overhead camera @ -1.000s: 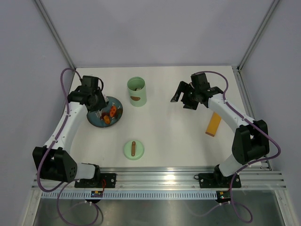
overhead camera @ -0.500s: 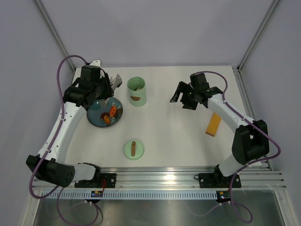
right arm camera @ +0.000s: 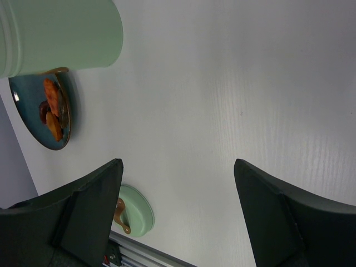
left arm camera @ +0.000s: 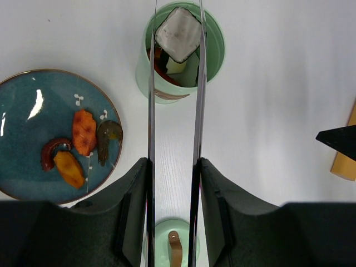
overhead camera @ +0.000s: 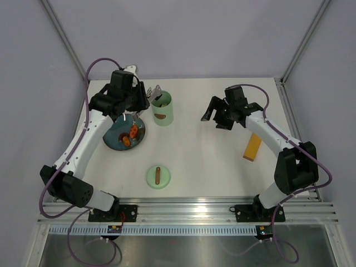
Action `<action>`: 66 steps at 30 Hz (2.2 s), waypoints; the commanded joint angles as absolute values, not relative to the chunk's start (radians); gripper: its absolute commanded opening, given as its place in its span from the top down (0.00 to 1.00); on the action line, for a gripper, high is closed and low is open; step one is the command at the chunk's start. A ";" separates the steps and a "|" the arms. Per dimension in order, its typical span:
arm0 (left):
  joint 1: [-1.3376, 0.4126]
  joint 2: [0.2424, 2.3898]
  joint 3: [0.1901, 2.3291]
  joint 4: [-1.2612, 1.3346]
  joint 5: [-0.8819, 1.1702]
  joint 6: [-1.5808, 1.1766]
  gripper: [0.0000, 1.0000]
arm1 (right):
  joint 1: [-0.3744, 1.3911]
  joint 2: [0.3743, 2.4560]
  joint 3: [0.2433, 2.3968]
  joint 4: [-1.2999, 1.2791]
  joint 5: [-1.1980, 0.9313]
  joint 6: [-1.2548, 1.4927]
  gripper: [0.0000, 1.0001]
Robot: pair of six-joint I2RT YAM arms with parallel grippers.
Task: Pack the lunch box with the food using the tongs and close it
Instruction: Place the fake food in the packing box, then pick up the fake food from the plate.
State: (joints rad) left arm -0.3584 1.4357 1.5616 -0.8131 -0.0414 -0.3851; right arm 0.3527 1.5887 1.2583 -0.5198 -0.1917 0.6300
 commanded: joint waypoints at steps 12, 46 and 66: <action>-0.376 1.473 1.571 -0.712 -0.006 -0.399 0.53 | 0.364 1.540 1.278 -0.528 -0.153 0.623 0.11; -0.368 1.173 1.391 -0.919 -0.230 -0.361 0.80 | 0.362 1.542 1.279 -0.520 -0.160 0.620 0.11; -0.267 1.312 1.215 -0.910 -0.146 -0.328 0.53 | 0.362 1.552 1.266 -0.509 -0.164 0.620 0.11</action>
State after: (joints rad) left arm -0.2752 1.3109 1.2285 -0.9478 -0.1612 -0.3466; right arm 0.3527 1.5776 1.2579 -0.5205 -0.1741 0.6289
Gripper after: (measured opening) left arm 0.463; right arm 0.890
